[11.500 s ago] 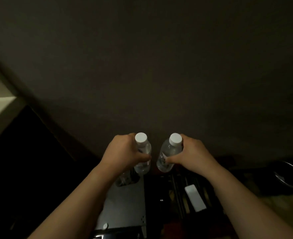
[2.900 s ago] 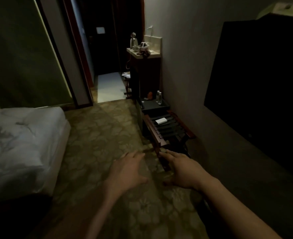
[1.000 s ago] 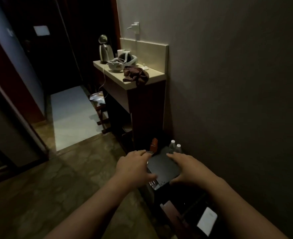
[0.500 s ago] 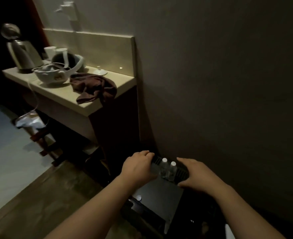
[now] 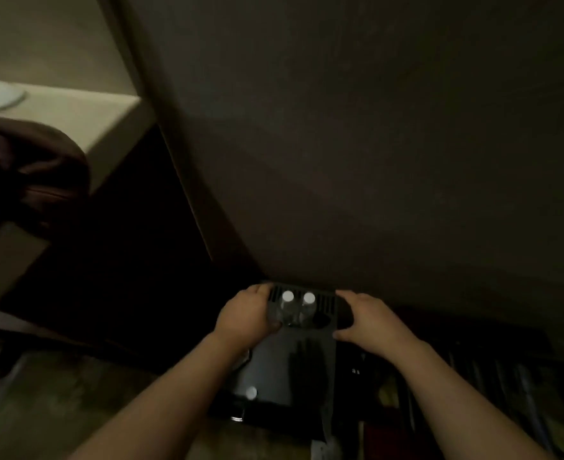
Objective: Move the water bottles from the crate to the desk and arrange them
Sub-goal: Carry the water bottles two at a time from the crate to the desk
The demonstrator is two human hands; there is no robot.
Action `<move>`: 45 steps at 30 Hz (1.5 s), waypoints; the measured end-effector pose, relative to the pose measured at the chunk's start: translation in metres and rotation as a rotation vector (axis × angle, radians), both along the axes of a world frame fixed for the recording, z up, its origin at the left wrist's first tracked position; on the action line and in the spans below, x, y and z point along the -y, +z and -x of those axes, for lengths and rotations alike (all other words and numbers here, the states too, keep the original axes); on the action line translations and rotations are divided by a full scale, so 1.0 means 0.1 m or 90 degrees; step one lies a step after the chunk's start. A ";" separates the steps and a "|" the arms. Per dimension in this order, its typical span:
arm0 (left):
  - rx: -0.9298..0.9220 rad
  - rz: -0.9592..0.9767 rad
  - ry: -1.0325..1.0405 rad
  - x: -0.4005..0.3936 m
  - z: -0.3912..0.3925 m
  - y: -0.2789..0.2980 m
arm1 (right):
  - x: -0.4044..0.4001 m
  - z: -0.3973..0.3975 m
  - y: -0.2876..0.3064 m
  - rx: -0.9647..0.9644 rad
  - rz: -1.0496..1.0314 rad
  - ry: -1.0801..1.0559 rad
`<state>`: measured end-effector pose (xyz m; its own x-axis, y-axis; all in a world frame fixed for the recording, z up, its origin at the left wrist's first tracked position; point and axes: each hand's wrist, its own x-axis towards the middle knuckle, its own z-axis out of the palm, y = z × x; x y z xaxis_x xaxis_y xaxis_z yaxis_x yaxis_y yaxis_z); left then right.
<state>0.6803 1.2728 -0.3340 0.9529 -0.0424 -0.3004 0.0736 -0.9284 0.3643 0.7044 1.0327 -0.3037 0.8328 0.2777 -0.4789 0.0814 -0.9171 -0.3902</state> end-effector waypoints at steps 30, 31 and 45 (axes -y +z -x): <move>-0.041 0.136 0.201 0.39 -0.97 -2.43 | -0.46 -0.99 -2.67 -0.077 -0.141 -0.197; -0.043 0.121 0.190 0.40 -0.97 -2.37 | -0.46 -0.98 -2.62 -0.082 -0.140 -0.193; 0.071 0.083 0.204 0.31 -0.64 0.00 | -0.26 -0.76 -0.49 -0.017 -0.222 -0.181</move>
<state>0.7444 1.2422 -0.3341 0.9505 0.2325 -0.2062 0.3066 -0.8098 0.5003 0.7803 1.0586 -0.3524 0.8883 0.1872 -0.4194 -0.1694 -0.7152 -0.6780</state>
